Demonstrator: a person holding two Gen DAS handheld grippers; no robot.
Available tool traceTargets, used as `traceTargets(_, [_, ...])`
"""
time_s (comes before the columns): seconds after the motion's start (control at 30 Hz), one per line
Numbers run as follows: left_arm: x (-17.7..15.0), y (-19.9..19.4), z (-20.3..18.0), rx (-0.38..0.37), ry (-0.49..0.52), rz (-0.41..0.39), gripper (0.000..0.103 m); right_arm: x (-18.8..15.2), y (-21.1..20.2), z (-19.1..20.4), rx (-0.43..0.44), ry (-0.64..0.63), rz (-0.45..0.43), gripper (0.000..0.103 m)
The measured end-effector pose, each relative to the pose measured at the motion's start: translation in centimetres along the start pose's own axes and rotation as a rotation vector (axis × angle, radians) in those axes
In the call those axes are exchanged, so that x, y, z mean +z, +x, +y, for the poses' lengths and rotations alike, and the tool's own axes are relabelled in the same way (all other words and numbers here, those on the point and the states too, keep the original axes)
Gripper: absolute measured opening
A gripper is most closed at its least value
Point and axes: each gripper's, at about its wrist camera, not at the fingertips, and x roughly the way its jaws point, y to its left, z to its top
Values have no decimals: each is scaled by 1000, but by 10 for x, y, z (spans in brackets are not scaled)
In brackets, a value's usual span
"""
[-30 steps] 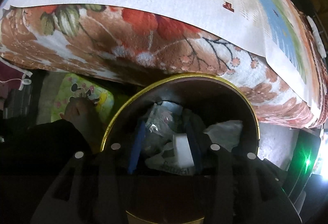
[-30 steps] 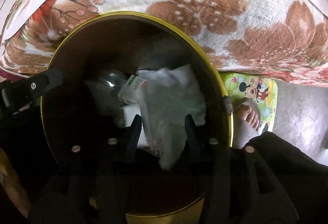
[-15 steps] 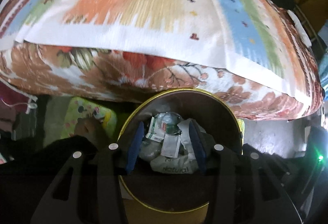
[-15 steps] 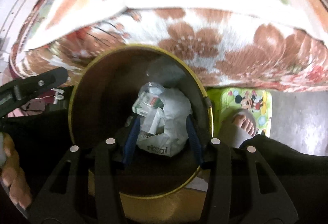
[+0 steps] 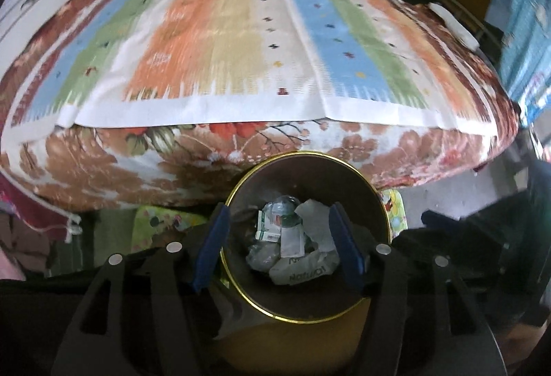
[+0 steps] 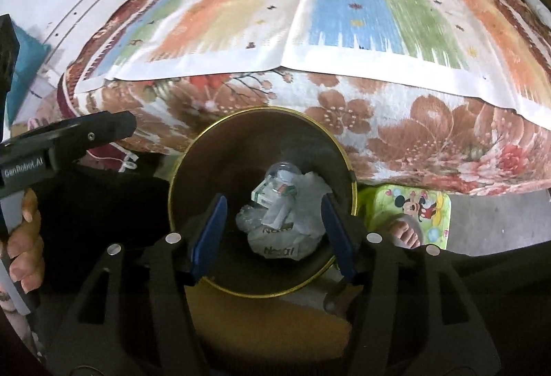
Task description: Collect trash
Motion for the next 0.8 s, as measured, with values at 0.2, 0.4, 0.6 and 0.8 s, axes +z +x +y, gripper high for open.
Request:
traceTargets(0.2, [-17, -24, 0, -66, 14, -48, 65, -10, -24, -3, 4, -15, -47, 58])
traceTargets(0.4, [-37, -55, -22, -109, 74, -114, 74, -22, -51, 4, 37, -20, -110, 60])
traceTargets(0.6, [-51, -84, -31, -106, 101, -182, 78, -31, -85, 6, 77, 13, -198, 68])
traceTargets(0.8, [-49, -103, -28, -124, 57, -200, 84, -26, -116, 12, 118, 1, -262, 80])
